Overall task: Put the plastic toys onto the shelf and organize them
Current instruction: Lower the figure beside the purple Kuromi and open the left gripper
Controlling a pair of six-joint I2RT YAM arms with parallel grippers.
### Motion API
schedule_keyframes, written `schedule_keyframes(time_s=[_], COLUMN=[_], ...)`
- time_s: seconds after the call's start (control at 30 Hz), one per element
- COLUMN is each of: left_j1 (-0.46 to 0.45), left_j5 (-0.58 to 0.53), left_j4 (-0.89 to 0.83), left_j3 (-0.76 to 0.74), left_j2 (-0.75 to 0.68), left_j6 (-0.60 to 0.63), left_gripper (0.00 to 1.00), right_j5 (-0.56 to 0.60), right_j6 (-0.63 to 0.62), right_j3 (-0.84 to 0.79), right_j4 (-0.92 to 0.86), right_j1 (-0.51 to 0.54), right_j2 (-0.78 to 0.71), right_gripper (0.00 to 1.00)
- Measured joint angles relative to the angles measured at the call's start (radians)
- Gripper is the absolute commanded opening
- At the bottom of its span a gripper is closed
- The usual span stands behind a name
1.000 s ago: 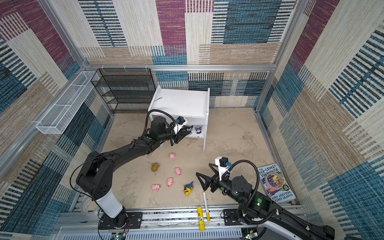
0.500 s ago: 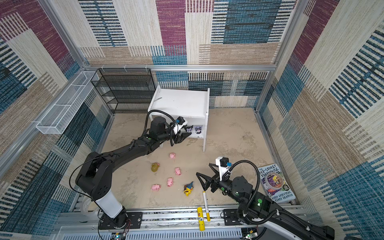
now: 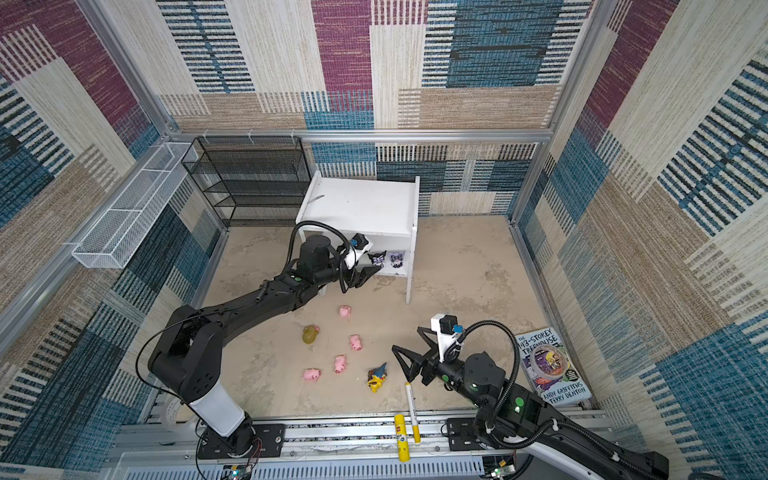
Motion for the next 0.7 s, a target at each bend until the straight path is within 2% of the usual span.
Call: schedule_keyframes(time_s=[0.7], left_j1=[-0.001], left_j5=[-0.042], left_j4=[0.015], left_j3=[0.001], left_j2=[0.014], left_j6=[0.007], left_gripper=[0.72], right_j5=[-0.01], right_j6=[0.003], right_j3=[-0.003], right_j4=[0.009], right_j1=[0.0], right_j2=[-0.023], right_gripper=[1.0])
